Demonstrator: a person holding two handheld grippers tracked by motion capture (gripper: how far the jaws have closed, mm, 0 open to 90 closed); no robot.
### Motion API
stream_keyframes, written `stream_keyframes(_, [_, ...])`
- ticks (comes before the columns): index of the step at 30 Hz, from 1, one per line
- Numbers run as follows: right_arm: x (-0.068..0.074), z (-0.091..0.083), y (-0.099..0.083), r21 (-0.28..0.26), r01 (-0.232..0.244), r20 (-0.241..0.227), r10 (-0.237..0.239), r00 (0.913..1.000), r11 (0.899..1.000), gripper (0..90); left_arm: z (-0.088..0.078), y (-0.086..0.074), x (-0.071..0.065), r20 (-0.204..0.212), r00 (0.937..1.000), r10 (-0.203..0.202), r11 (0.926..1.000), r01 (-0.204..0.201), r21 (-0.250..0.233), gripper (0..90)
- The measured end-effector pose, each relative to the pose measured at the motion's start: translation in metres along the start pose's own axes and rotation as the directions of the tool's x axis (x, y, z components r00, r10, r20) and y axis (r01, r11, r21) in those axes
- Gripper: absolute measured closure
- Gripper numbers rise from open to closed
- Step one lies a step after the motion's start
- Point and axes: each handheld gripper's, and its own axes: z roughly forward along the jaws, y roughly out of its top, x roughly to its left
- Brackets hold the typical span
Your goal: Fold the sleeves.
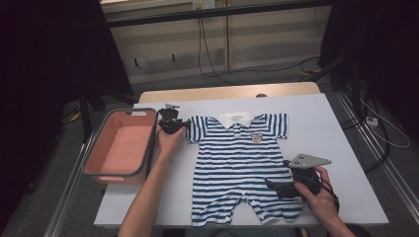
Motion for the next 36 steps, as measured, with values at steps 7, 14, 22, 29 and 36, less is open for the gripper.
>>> stream_keyframes(7, [0.001,-0.001,-0.001,0.004,0.001,0.002,-0.001,1.0,1.0,5.2,0.003,-0.002,-0.006,-0.006,0.9982,0.06,0.9979,-0.06,0.024,62.8])
stream_keyframes(14, [0.001,-0.001,-0.001,0.009,-0.002,0.0,0.002,1.0,1.0,5.2,0.001,-0.003,-0.01,0.013,0.9978,0.065,0.9971,-0.066,0.039,71.7])
stream_keyframes(22, [0.002,-0.002,-0.002,0.012,0.0,-0.001,0.0,1.0,1.0,5.2,-0.003,-0.004,-0.009,0.068,0.9972,0.032,0.9969,-0.037,0.07,88.4])
stream_keyframes(29, [0.003,-0.003,-0.002,0.008,0.0,-0.001,0.0,1.0,1.0,5.2,-0.01,-0.007,-0.006,0.1,0.9918,-0.08,0.9965,0.077,0.032,88.9])
stream_keyframes(36, [0.004,-0.003,-0.002,0.007,0.005,-0.002,-0.005,1.0,1.0,5.2,-0.023,-0.002,-0.003,0.089,0.9926,-0.083,0.9962,0.085,-0.02,88.9])
